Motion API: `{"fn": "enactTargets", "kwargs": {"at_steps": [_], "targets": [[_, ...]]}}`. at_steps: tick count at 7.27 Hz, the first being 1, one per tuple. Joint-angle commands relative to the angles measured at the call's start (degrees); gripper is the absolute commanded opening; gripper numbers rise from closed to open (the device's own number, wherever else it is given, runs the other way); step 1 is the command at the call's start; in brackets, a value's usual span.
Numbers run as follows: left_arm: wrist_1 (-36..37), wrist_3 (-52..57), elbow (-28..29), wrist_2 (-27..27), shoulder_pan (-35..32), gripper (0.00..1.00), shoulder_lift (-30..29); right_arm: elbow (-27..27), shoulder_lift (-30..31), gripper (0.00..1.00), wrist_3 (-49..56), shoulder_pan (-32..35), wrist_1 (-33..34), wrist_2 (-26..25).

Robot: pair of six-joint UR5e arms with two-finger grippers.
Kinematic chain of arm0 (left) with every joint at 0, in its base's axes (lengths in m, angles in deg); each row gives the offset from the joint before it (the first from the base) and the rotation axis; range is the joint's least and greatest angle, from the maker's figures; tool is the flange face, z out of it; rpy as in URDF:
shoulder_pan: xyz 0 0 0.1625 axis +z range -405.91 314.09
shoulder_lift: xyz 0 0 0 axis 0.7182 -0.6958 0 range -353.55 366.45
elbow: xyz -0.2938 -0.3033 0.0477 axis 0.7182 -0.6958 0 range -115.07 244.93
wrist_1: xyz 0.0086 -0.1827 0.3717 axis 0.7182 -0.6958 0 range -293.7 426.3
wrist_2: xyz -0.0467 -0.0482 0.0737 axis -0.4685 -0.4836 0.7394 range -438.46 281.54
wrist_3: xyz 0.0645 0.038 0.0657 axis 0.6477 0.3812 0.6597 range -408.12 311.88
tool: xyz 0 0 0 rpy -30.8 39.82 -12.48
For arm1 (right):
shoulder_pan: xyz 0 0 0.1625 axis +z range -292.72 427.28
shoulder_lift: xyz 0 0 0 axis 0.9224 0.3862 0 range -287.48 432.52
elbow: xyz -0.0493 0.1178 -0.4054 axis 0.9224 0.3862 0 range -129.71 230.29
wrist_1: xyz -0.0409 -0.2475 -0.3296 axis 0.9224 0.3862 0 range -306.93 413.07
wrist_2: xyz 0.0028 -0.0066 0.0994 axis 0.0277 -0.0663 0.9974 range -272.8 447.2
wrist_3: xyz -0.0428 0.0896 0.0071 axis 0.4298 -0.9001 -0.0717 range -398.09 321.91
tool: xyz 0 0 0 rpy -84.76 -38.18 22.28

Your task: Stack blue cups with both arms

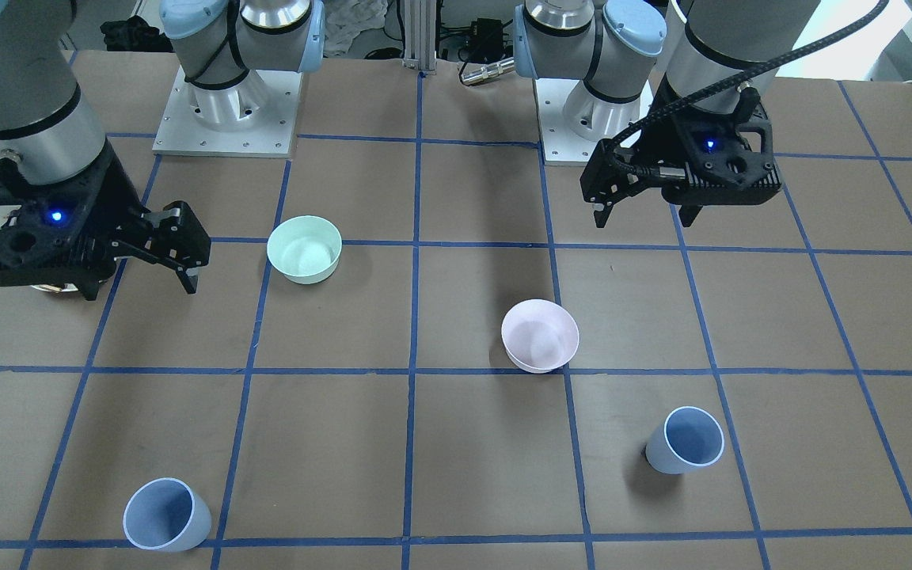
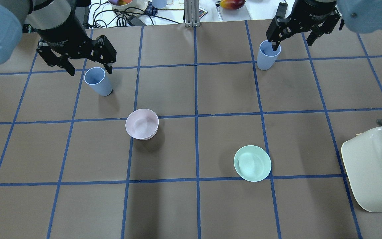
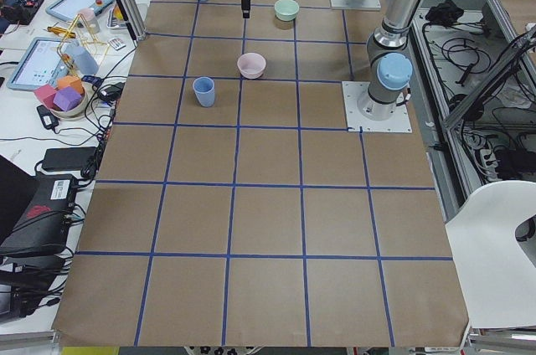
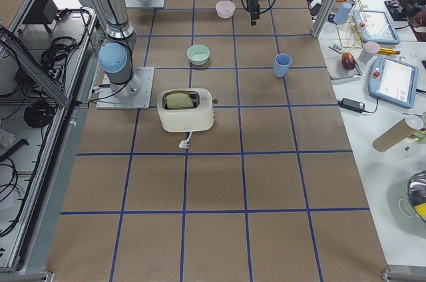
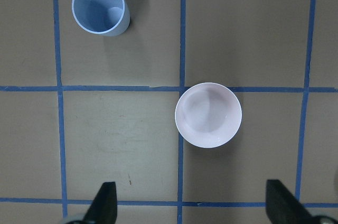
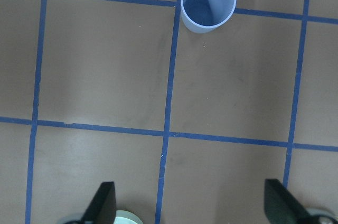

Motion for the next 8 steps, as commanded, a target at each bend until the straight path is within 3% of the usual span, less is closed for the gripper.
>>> {"fn": "enactTargets", "kwargs": {"at_steps": [1,5,7,8], "targets": [[0.74,0.09,1.27,-0.43,0.42,1.00,-0.57,9.73,-8.03,1.00,0.17,-0.12,-0.05,-0.17],[18.19,16.20,1.36,0.00,2.52,1.00,-14.42,20.12,-20.09,1.00,3.24,-4.69,0.30,-0.17],[27.07,27.18,0.15,0.18,3.41,1.00,-20.76,21.46,-23.97,1.00,4.21,-6.26,1.09,-0.09],[28.86,32.21,0.13,4.44,3.59,1.00,-23.49,21.20,-25.98,1.00,4.30,-7.23,3.01,-0.17]]}}
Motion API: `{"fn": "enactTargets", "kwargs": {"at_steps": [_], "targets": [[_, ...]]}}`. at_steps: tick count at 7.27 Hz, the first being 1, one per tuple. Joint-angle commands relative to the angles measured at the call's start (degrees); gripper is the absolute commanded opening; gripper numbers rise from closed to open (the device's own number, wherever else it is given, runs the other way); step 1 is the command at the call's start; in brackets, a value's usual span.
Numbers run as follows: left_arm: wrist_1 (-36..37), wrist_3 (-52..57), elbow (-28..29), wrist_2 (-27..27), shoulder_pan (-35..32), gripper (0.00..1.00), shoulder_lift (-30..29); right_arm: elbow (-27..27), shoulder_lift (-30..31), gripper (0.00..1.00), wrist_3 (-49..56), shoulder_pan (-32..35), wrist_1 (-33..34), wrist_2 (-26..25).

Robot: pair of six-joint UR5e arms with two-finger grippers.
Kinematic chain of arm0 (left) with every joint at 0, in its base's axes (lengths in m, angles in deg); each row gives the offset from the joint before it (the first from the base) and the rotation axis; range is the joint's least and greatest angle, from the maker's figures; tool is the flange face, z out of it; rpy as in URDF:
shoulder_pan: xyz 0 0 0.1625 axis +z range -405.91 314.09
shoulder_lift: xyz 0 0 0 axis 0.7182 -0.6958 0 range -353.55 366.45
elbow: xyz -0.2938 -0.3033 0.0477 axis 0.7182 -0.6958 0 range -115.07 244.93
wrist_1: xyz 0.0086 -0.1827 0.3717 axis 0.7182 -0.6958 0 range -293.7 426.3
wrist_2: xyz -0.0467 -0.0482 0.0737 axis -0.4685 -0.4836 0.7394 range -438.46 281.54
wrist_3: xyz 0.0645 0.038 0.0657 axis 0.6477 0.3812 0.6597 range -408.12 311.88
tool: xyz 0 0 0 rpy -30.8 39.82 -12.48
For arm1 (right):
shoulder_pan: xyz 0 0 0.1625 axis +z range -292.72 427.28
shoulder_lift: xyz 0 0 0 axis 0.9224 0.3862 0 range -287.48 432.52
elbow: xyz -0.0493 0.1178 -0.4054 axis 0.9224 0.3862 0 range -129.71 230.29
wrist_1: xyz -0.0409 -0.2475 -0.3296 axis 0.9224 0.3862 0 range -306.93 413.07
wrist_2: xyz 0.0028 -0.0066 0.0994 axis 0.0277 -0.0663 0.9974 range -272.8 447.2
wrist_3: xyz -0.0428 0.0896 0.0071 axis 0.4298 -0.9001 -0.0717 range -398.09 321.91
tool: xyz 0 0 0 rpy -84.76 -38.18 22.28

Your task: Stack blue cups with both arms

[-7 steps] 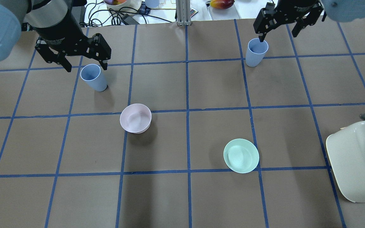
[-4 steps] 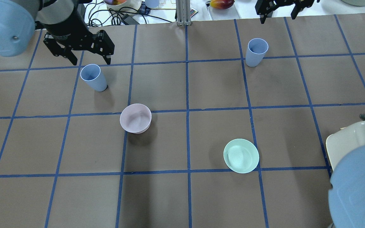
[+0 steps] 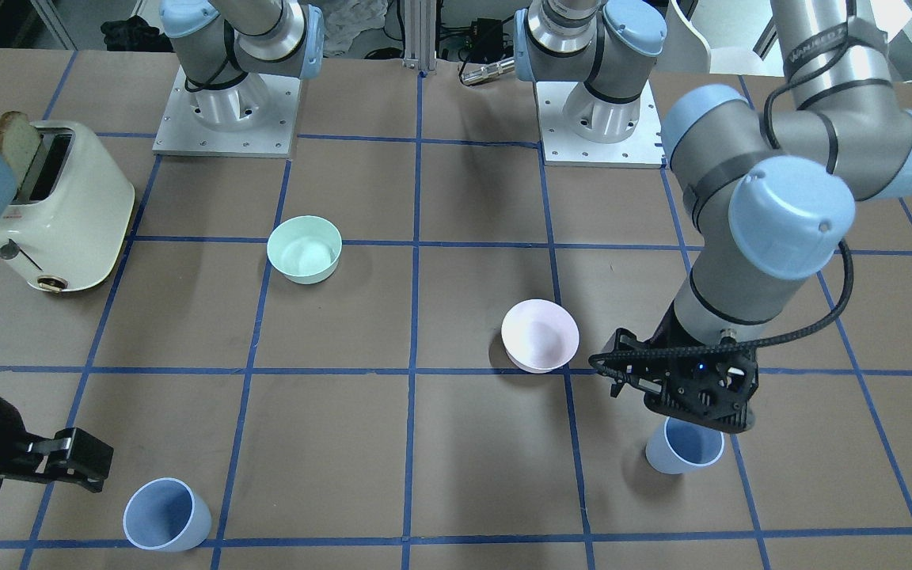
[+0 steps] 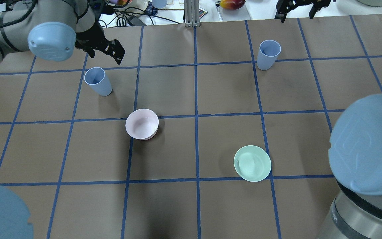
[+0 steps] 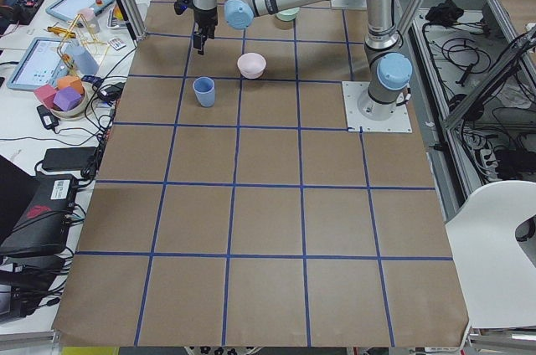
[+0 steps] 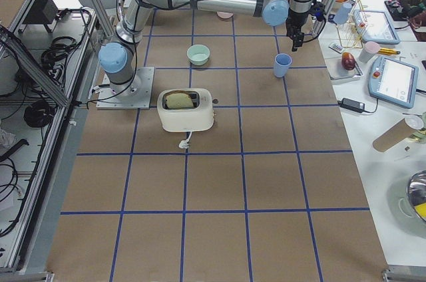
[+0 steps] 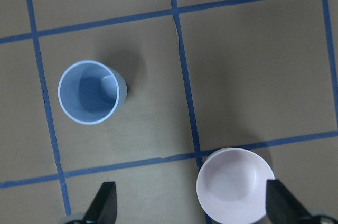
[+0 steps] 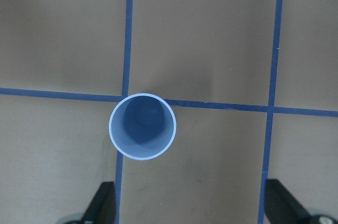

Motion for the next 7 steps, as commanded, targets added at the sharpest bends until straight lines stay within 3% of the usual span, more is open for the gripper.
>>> {"fn": "enactTargets", "kwargs": {"at_steps": [1,3,4,5,7], "targets": [[3.54,8.40,-0.61,5.82,0.30,1.00,-5.71,-0.28,-4.13,1.00,0.08,-1.36,2.15,0.09],[2.75,8.33,-0.79,5.76,1.35,1.00,-8.01,-1.59,-5.80,1.00,0.17,-1.36,3.55,0.18],[2.75,8.24,-0.61,5.58,1.53,0.93,-8.80,-3.43,-5.81,1.00,-0.01,-1.36,5.21,0.26],[2.75,8.24,-0.70,5.58,1.70,0.60,-8.81,-4.75,-5.81,1.00,-0.01,-1.36,6.36,0.61],[2.75,8.24,-0.61,5.58,1.71,0.06,-8.81,-4.94,-5.90,1.00,-0.36,-1.36,6.46,2.71]]}}
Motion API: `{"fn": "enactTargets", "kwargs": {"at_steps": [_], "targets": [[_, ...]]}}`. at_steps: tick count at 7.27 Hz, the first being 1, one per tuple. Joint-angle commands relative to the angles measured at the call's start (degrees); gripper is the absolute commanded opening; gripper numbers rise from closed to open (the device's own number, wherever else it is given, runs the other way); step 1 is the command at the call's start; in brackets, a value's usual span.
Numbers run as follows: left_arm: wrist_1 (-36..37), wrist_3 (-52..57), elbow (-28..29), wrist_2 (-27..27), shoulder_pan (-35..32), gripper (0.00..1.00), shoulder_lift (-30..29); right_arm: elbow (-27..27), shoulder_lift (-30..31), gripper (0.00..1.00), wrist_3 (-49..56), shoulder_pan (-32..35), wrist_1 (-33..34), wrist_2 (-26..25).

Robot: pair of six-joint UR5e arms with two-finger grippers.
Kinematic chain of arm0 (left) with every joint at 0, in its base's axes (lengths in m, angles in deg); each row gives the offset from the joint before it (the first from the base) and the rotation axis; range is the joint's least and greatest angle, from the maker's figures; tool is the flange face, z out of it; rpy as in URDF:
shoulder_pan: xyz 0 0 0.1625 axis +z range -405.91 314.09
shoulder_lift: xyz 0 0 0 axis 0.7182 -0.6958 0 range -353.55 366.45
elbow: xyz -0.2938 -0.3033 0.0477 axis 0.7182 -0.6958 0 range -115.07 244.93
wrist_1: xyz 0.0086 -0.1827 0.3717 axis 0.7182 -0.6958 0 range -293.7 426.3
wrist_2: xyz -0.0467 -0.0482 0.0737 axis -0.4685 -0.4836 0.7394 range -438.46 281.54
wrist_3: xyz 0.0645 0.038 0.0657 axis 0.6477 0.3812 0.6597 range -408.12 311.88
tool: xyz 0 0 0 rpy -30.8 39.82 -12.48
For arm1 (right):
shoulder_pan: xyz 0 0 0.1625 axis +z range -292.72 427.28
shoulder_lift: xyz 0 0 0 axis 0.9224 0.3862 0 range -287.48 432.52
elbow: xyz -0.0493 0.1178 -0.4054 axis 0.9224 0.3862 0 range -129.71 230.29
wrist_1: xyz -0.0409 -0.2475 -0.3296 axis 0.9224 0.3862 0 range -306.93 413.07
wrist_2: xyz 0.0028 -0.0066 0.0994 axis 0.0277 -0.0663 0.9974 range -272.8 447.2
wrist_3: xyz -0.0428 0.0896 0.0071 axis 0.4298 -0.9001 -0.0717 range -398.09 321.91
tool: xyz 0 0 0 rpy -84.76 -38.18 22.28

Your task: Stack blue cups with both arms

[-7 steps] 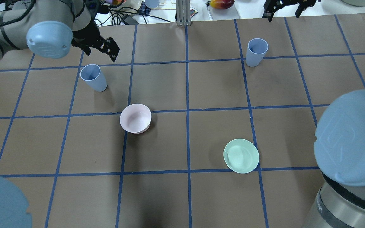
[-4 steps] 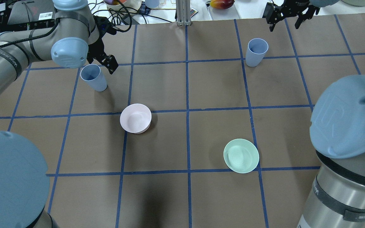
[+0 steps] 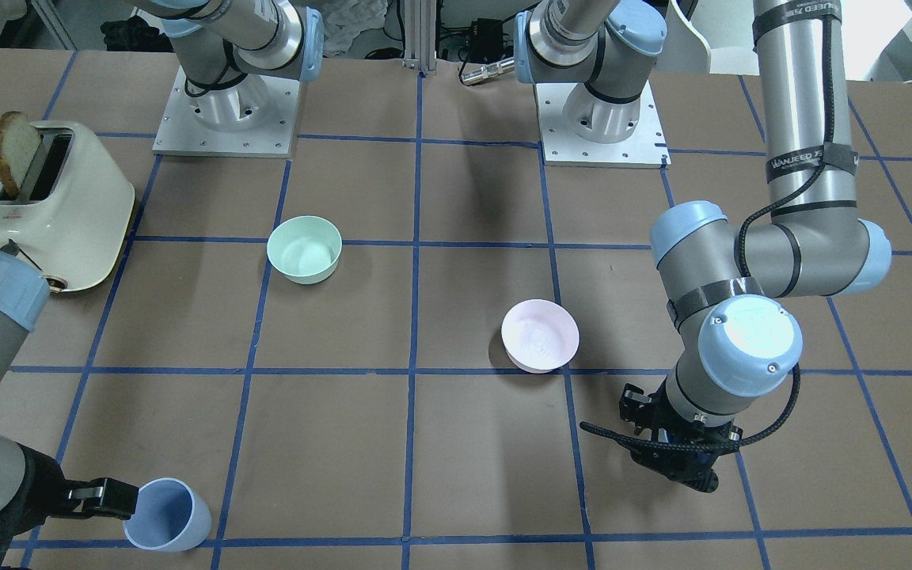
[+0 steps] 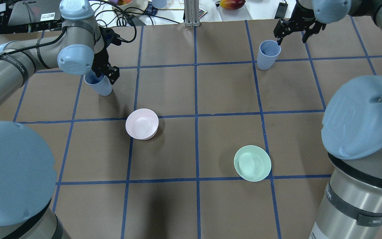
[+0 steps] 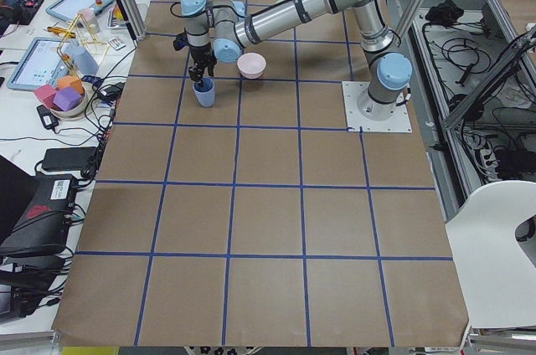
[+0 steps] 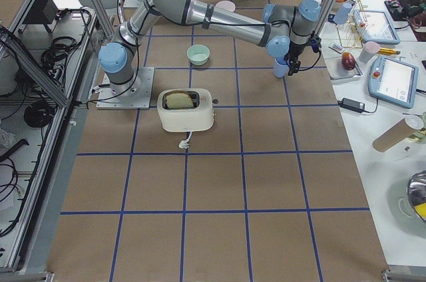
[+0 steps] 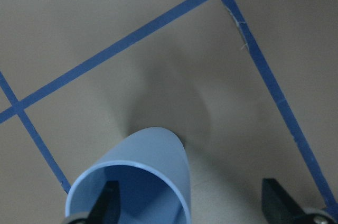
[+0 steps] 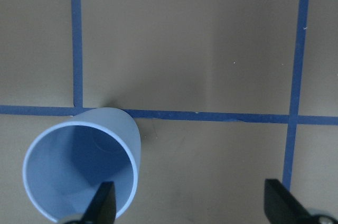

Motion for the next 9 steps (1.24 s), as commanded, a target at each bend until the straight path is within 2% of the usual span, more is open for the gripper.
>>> {"fn": "enactTargets", "kwargs": {"at_steps": [1,4,5,6,7,9], "targets": [[0.00,0.00,0.11,0.00,0.04,0.00,-0.05,-1.01,-0.13,1.00,-0.23,0.00,0.23,1.23],[-2.89,-0.70,2.39,-0.26,-0.48,0.00,1.52,-2.87,-0.40,1.00,-0.49,0.17,0.84,1.32],[-6.38,-3.92,5.01,-1.49,-1.88,0.00,1.79,-2.95,-0.83,1.00,-0.84,0.43,1.02,1.32],[-11.55,-12.92,9.13,-4.37,-5.28,0.00,1.88,-2.87,-0.93,1.00,-1.11,0.61,1.37,2.88],[-14.47,-20.40,12.65,-4.57,-9.93,0.00,1.28,-2.95,-0.93,1.00,-1.46,0.61,1.29,3.34],[-13.81,-37.53,13.74,-9.04,-16.63,0.00,0.13,-3.04,-1.10,0.97,-1.37,0.61,1.37,3.34]]}}
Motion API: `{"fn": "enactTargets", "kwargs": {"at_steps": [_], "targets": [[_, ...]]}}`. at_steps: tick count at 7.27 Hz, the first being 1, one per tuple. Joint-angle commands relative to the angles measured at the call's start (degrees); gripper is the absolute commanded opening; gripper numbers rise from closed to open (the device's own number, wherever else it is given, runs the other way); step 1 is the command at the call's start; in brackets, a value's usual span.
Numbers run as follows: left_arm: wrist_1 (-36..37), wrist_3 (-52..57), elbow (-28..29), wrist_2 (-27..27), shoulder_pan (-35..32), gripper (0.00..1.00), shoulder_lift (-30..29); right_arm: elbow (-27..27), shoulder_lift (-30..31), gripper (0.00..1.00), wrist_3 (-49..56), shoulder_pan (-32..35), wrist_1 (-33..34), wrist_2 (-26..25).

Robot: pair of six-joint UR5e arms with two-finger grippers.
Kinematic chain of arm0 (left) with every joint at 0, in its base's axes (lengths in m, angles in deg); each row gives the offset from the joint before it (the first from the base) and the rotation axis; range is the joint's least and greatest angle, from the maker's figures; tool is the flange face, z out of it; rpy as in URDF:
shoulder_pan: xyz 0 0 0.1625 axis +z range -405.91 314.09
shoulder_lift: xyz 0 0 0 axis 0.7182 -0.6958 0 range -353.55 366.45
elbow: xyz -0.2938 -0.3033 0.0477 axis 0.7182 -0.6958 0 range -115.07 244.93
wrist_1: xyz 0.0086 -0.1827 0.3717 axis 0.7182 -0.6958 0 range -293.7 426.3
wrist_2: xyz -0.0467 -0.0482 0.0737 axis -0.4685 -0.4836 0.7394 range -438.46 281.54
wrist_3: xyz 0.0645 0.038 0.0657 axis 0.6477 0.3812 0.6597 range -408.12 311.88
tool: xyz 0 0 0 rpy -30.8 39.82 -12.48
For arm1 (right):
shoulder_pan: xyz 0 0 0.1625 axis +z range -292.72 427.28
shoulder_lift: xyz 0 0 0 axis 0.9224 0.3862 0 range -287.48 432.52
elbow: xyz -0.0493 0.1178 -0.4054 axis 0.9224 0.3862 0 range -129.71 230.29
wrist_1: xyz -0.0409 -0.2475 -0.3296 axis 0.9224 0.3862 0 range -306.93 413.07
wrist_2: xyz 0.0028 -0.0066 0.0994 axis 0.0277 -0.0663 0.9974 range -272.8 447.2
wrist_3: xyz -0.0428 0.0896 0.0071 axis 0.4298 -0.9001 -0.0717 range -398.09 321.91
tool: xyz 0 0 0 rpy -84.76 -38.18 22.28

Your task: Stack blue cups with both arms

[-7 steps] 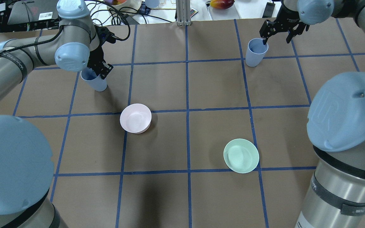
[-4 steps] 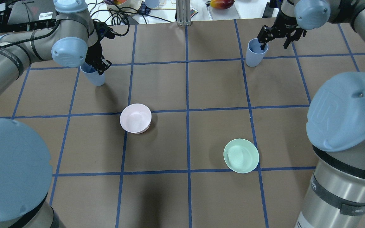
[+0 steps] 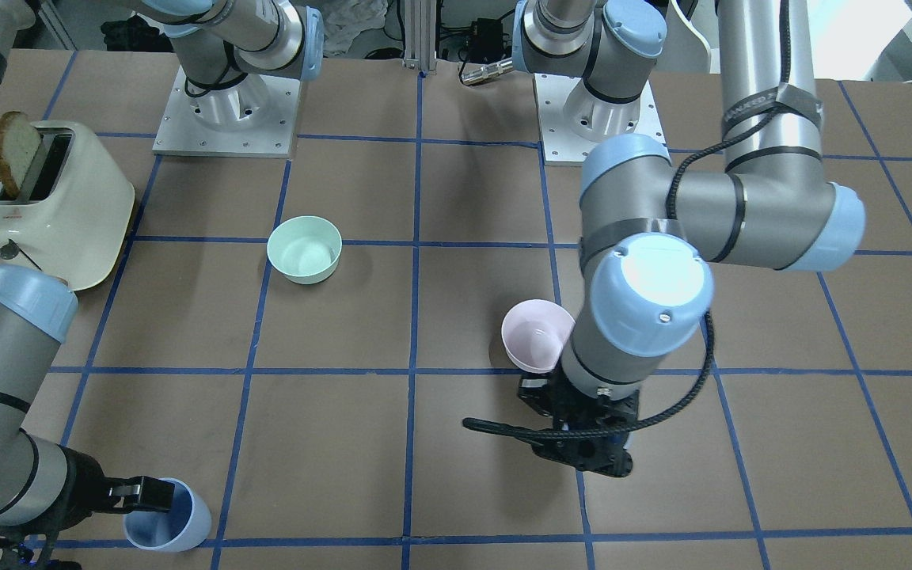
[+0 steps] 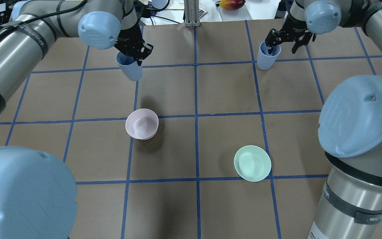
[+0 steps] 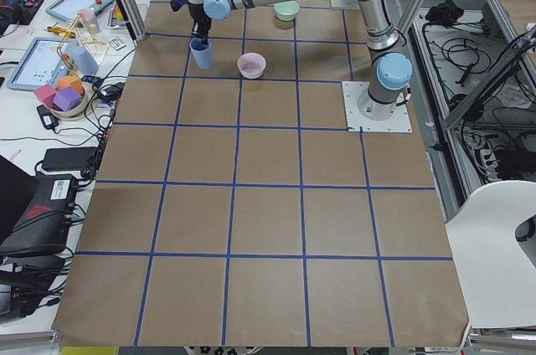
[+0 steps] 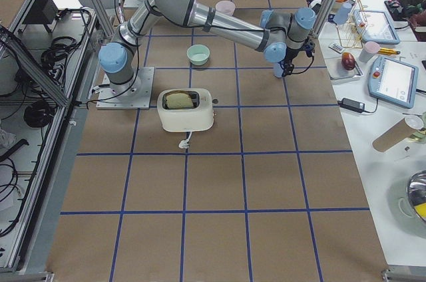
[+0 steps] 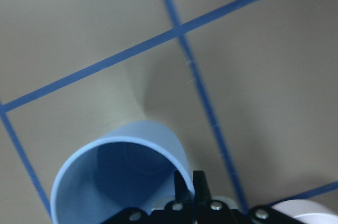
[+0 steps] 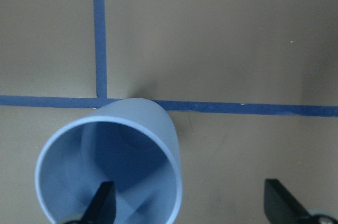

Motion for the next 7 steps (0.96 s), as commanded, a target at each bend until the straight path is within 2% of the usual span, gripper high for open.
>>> {"fn": "enactTargets", "kwargs": {"at_steps": [1,2,3,4,6,7], "targets": [[-0.11,-12.89,0.73,-2.22,-9.17,0.00,-0.65,-0.43,0.01,0.95,-0.03,0.10,0.22,0.09],[0.07,-14.99,0.03,-2.39,-12.79,0.00,-1.08,-0.69,-0.08,0.89,-0.03,0.10,0.56,0.09],[0.33,-16.84,-1.80,-2.66,-14.56,0.00,-2.65,-0.78,-0.08,0.75,-0.12,0.10,0.57,0.18],[6.34,-17.04,-5.04,-2.83,-15.01,0.00,-3.28,-0.78,0.01,0.59,-0.12,0.10,0.57,0.18],[11.39,-16.86,-9.89,-2.92,-15.19,0.00,-3.64,-0.78,0.01,0.40,-0.12,0.10,0.48,0.18],[11.41,-17.38,-10.26,-6.06,-15.11,0.97,-2.59,-0.78,0.18,0.31,-0.12,0.19,0.48,0.18]]}}
